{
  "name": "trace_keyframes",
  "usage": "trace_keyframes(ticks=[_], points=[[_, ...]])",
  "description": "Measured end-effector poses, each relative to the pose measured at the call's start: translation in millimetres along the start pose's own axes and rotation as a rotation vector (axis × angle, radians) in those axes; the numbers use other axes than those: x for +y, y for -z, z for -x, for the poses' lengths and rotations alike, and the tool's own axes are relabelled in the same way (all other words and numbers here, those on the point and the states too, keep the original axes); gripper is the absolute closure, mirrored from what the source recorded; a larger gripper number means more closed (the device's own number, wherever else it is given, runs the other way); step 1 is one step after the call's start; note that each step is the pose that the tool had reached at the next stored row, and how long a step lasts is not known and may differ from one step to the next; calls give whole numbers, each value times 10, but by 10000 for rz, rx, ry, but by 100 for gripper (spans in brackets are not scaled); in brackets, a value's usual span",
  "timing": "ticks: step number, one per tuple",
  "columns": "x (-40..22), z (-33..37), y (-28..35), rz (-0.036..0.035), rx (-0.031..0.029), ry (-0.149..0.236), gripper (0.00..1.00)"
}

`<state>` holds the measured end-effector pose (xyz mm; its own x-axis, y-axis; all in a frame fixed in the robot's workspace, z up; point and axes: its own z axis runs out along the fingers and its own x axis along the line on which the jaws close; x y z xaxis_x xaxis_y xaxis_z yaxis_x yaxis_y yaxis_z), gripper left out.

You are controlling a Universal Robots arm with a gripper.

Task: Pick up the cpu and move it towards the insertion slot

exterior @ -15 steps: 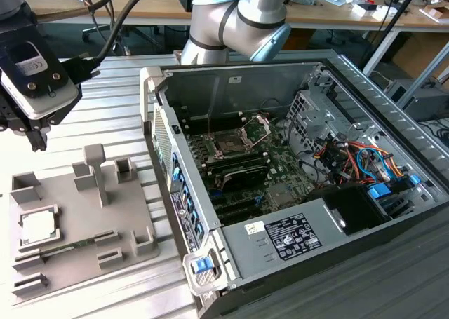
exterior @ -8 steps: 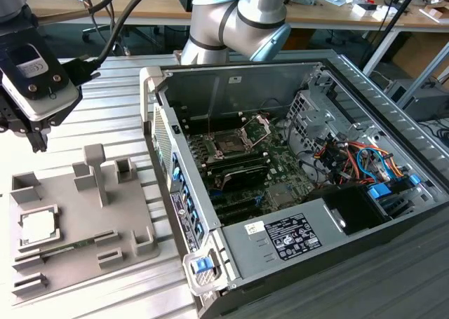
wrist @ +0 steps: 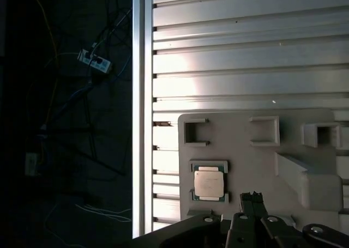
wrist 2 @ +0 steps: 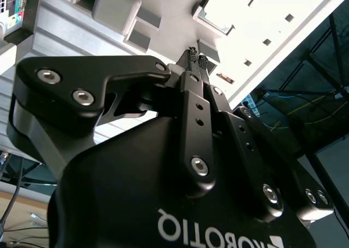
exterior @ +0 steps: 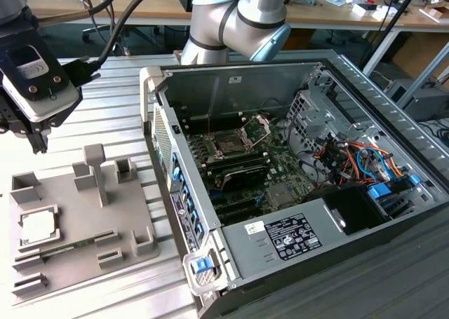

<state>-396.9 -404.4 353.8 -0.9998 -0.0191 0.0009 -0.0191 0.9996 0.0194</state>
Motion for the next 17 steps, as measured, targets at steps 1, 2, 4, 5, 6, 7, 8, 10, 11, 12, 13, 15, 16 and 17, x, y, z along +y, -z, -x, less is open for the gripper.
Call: trace_keyframes(ticks=[1,2,4,5,6,7,8,10,11,12,13,15,16,17], points=[[0,0,-2,-6,0,0,89],[0,0,-4,-10,-1,0,89],[-1,0,-43,-111,1,1,89],[-1,0,-44,-113,2,0,89],[-1,0,-45,-116,2,0,89],[-1,0,-47,-121,2,0,89],[-1,0,-49,-126,2,0,89],[-1,0,-55,-139,2,0,89],[-1,0,-56,-141,3,0,89],[-1,0,-57,-144,2,0,89],[-1,0,-60,-148,2,0,89],[-1,0,-74,-180,3,0,89],[-2,0,-87,-200,3,0,89],[-2,0,-88,-201,4,0,89]])
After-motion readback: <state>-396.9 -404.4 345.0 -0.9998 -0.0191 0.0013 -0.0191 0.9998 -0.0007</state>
